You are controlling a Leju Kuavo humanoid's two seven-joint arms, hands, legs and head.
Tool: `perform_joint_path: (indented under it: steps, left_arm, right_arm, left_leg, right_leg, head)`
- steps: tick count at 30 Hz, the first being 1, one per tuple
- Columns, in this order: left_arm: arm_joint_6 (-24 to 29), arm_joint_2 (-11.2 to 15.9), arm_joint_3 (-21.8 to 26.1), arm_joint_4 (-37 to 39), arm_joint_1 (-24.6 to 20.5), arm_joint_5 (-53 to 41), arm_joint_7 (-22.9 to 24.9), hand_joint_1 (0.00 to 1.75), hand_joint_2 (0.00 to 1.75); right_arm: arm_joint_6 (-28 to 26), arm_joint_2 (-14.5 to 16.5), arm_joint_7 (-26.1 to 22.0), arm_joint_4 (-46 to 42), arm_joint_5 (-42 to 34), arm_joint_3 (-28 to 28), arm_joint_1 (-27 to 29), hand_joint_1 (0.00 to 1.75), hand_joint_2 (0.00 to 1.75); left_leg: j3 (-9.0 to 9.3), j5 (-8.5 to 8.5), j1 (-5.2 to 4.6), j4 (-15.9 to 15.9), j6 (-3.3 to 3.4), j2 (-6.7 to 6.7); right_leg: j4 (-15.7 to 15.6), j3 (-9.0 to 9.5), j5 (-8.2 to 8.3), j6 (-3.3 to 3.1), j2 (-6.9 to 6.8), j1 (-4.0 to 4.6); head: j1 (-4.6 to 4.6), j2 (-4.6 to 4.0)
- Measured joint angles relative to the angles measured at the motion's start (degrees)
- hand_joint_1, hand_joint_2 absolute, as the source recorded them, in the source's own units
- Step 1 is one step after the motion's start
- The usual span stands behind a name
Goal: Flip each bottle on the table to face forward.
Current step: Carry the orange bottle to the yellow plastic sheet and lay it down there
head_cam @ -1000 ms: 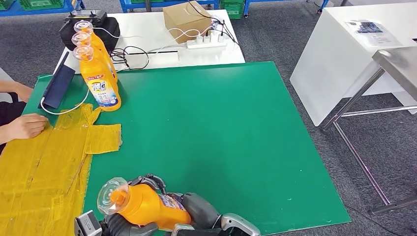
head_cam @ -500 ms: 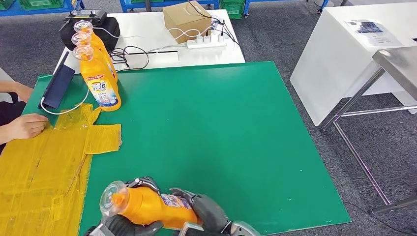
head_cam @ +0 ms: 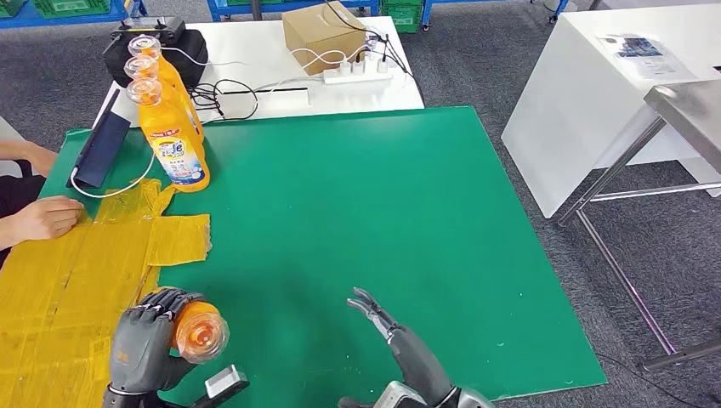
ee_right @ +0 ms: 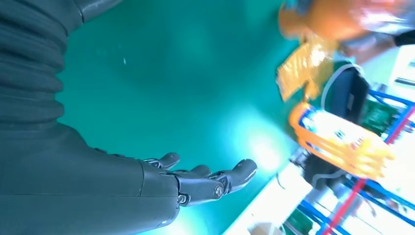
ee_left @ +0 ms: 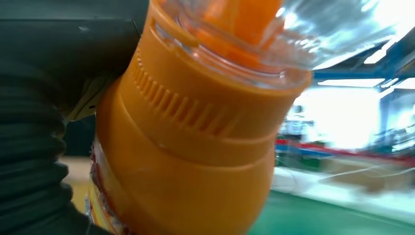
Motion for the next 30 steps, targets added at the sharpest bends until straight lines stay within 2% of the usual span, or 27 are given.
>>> perform_joint_path:
  steps: [3,4,5,7,11,16,20,24,26,30]
  left_arm:
    - [-1.83,8.46,-4.41,2.37,-3.01,-3.37,18.14,1.75,1.75]
    - [-3.27,11.14,-6.20,3.32,-4.12,-3.57,21.68,1.75,1.75]
    - [-4.72,13.15,-7.50,4.40,-4.97,-3.77,22.65,1.75,1.75]
    - [-7.26,15.61,-8.64,7.19,-6.20,-4.06,19.61,1.75,1.75]
    - [-10.97,17.42,-8.58,12.92,-8.68,-4.21,12.99,1.75,1.75]
    - [-13.51,17.82,-6.43,19.13,-11.77,-4.10,8.33,1.75,1.75]
    - [-13.95,17.81,-4.95,21.66,-13.42,-3.73,7.12,1.75,1.75]
    - [-13.91,17.61,-4.05,23.01,-14.03,-3.56,5.24,0.00,1.75]
    - [-13.64,17.11,-3.18,23.46,-14.05,-3.47,3.18,0.00,1.75]
    - [-12.74,15.20,-1.27,23.40,-13.63,-2.33,-0.15,0.00,0.00]
  right_arm:
    - [3.84,-1.26,-3.12,-2.35,0.35,-3.41,-0.52,0.00,1.75]
    - [5.63,-1.43,-3.78,-3.07,0.37,-4.73,-0.85,0.00,1.75]
    - [7.23,-1.48,-4.16,-3.63,0.39,-5.97,-1.17,0.00,1.75]
    - [9.48,-1.37,-4.70,-4.28,0.65,-8.04,-1.77,0.00,1.75]
    - [10.79,-1.18,-5.23,-4.41,1.29,-10.13,-2.87,0.00,1.75]
    - [11.32,-0.89,-5.30,-4.39,1.38,-10.84,-4.07,0.00,1.75]
    - [11.43,-0.78,-5.32,-4.35,1.40,-10.94,-4.51,0.00,1.75]
    - [11.43,-0.72,-5.33,-4.34,1.44,-10.98,-4.53,0.00,1.75]
    - [11.40,-0.69,-5.37,-4.31,1.61,-11.02,-4.51,0.00,1.75]
    - [10.75,-0.58,-5.67,-4.26,2.95,-11.50,-4.20,0.00,1.75]
  left_leg:
    - [0.04,0.01,0.01,0.00,-0.02,0.02]
    - [0.08,0.02,0.00,-0.01,-0.02,0.02]
    - [0.11,0.02,0.00,-0.01,-0.03,0.02]
    - [0.13,0.05,0.00,-0.01,-0.04,0.02]
    - [0.13,0.07,-0.01,-0.01,-0.06,0.02]
    - [0.13,0.09,-0.02,-0.01,-0.04,-0.01]
    - [0.13,0.09,-0.02,-0.01,-0.04,-0.03]
    - [0.13,0.09,-0.02,-0.01,-0.04,-0.02]
    - [0.14,0.09,-0.02,-0.01,-0.04,-0.02]
    - [0.15,0.10,-0.03,-0.01,-0.03,-0.03]
  right_leg:
    - [0.11,0.00,0.00,-0.01,0.00,0.01]
    - [0.15,0.02,0.00,-0.01,0.00,0.00]
    - [0.17,0.03,0.00,-0.01,0.00,0.00]
    - [0.20,0.03,0.00,-0.01,0.01,0.00]
    - [0.20,0.05,0.00,-0.02,0.01,-0.01]
    - [0.21,0.07,0.00,-0.02,0.00,-0.02]
    - [0.21,0.09,0.00,-0.02,0.00,-0.02]
    - [0.21,0.08,0.00,-0.02,0.00,-0.02]
    - [0.21,0.09,0.00,-0.02,-0.01,-0.02]
    - [0.20,0.11,0.00,-0.01,-0.03,-0.03]
  head:
    - [-0.01,0.00]
    - [-0.03,0.00]
    - [-0.02,0.00]
    - [-0.01,0.00]
    - [0.01,0.00]
    - [0.01,0.00]
    - [0.00,0.00]
    - [-0.01,0.00]
    - [-0.01,0.00]
    - [0.01,0.00]
